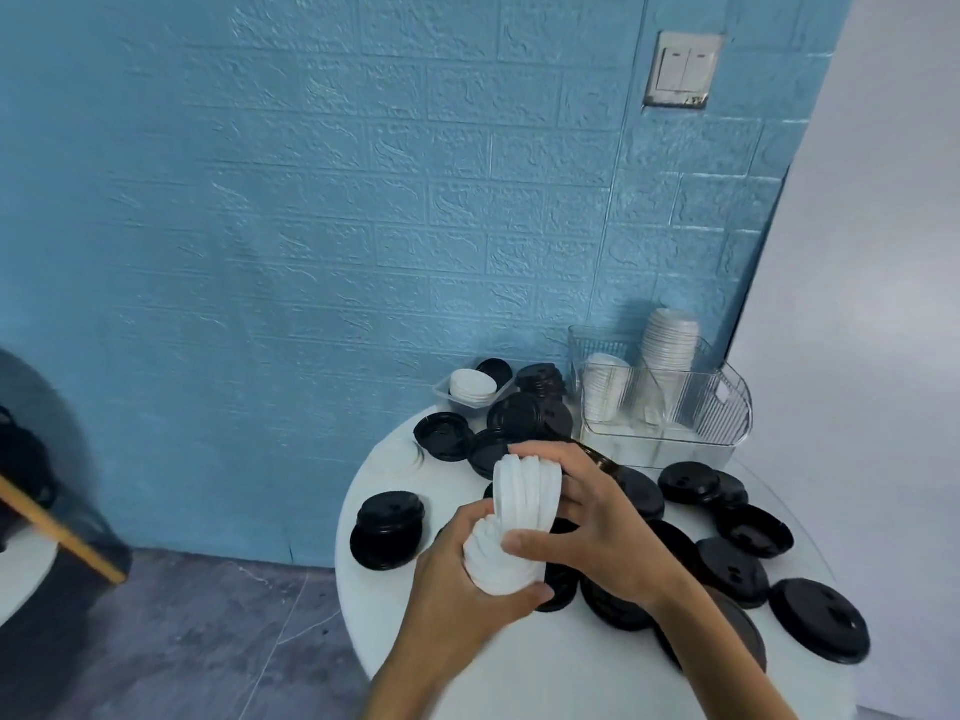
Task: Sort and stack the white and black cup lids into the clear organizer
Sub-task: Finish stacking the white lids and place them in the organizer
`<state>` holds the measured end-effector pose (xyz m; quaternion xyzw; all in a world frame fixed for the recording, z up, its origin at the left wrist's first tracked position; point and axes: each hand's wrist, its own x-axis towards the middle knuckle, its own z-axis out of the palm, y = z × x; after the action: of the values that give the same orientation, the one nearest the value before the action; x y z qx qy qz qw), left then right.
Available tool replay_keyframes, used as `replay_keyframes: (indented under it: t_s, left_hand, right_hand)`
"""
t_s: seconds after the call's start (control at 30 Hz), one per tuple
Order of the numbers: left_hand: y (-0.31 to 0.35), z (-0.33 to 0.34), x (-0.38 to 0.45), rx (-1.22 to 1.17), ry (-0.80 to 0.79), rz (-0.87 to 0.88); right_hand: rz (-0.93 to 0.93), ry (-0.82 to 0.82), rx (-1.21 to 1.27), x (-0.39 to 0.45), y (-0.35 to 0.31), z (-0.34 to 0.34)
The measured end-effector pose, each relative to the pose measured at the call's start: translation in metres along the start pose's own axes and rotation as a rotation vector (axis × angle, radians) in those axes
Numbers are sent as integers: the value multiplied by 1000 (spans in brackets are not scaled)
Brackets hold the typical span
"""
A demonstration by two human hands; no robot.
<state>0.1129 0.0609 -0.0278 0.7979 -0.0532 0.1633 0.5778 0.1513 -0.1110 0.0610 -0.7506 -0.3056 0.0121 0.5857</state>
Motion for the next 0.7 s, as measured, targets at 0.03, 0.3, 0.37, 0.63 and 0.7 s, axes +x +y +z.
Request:
replay_keyframes:
  t_s: [0.03, 0.3, 0.37, 0.63, 0.7]
  left_hand:
    - [-1, 1, -1, 1, -5, -8]
    - [2, 2, -3, 3, -22, -51]
    - [4, 1, -3, 1, -23, -53]
    - [11, 3, -3, -29, 2, -61]
    - [12, 3, -3, -52, 14, -66]
  right_hand:
    - [-3, 2, -3, -1, 1, 1]
    - [-26, 61, 35, -7, 7, 11]
    - [-52, 88, 32, -9, 9, 15]
    - [-41, 179, 137, -13, 15, 29]
    - [-57, 236, 226, -14, 16, 35]
